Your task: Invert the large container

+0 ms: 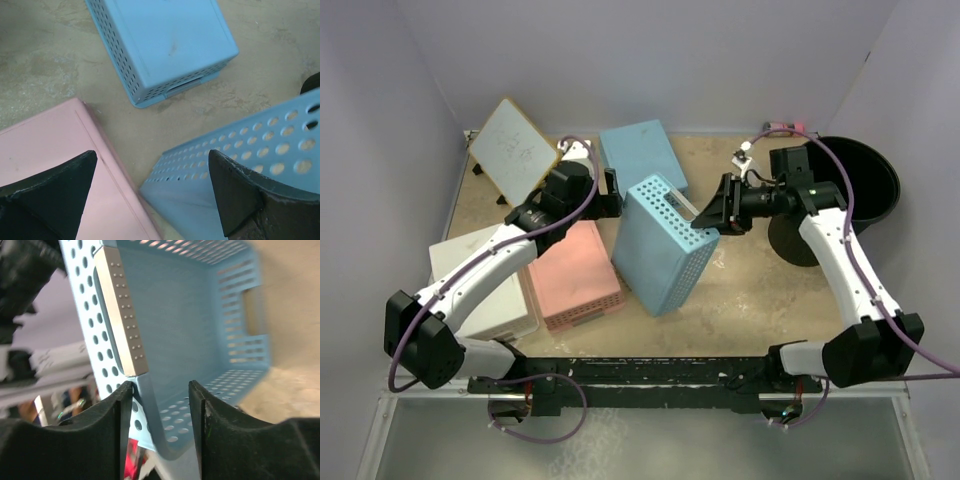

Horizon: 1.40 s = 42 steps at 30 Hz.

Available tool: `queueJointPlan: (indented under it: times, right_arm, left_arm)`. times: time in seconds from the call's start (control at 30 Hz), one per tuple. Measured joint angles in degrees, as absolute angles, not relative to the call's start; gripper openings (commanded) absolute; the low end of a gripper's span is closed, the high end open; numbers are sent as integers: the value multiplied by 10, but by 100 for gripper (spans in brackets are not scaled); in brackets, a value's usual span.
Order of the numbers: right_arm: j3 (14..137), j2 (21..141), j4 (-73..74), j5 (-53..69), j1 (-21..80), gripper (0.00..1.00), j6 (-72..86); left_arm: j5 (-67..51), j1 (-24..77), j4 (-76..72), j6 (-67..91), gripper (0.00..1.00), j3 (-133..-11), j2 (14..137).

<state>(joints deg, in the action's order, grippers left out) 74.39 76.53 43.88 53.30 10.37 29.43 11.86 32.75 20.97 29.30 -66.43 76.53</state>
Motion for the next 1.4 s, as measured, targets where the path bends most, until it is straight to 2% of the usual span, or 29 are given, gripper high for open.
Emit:
queueJointPlan:
  times: [0.2,0.43,0.7,0.83,0.97,1.13,1.4]
  right_arm:
    - [764,749,478,294,96,61,242]
    - [764,780,508,101,97,62,204]
    - [764,718,491,48,99,62,177]
    - [788,695,484,25,102,63,164]
    - [823,694,454,-15,103,71,160]
    - [870,709,426,-114,104,89,149]
    - [926,815,410,-277,102,72,133]
  left_arm:
    - [94,328,202,293,90,-664,788]
    - [68,328,188,294,89,-664,797]
    - [46,337,170,295,89,-664,810]
    - [59,382,168,293,89,-664,824]
    - [70,436,168,291,89,-664,837]
    - [82,442,164,291,89,-664,836]
    - [114,439,120,294,89,-609,790]
